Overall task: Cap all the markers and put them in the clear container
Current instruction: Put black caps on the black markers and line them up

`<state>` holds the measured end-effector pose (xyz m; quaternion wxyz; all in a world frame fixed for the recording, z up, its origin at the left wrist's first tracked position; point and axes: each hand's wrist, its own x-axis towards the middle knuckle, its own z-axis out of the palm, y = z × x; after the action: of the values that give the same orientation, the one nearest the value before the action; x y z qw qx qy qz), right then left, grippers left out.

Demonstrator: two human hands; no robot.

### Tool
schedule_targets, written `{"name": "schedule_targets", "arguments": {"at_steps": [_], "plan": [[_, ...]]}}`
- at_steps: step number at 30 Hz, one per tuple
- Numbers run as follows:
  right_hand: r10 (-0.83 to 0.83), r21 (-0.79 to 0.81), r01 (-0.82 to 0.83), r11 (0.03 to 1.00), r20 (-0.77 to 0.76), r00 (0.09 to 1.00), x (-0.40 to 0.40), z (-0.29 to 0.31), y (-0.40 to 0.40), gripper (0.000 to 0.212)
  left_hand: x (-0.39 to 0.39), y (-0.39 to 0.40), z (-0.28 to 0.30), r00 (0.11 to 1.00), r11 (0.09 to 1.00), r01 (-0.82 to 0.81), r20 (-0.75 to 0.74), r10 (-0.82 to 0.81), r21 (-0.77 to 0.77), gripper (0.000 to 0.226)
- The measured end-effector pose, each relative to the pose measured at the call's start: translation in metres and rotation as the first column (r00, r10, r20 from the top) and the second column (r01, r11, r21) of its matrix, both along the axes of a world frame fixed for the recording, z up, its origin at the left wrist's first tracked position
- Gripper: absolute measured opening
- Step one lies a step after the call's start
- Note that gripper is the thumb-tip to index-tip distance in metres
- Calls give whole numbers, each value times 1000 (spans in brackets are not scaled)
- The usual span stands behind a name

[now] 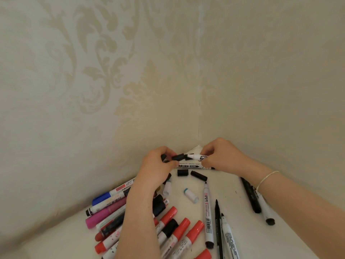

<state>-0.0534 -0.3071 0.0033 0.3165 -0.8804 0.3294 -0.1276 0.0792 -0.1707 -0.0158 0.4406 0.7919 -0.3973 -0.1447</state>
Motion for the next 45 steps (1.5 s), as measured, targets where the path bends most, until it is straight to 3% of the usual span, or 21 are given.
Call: {"name": "schedule_targets", "arguments": {"at_steps": [7,14,21,23,26,31,45], "plan": [[0,-153,-17,988,-112,994,-1,8,6,17,-3,-1,-2,999,999,50,-7,-50,5,14],[-57,-208,32,978,-116,992,-3,15,8,24,-3,2,3,999,1000,9,-37,-10,-28,13],[27,-288,-79,954,-180,983,2,12,14,30,-4,2,6,992,993,95,-79,-100,-68,16],[120,-207,-147,967,-138,983,0,13,13,31,-2,6,8,989,991,97,-105,-107,-96,14],[249,71,-255,964,88,965,-5,18,16,36,2,12,11,969,975,77,-216,-123,-210,13],[289,159,-344,925,293,911,-4,27,26,37,-5,17,24,927,934,71,-323,-191,-349,15],[230,196,-268,943,198,953,2,33,25,13,-9,7,17,919,943,60,-351,-180,-327,18]]}}
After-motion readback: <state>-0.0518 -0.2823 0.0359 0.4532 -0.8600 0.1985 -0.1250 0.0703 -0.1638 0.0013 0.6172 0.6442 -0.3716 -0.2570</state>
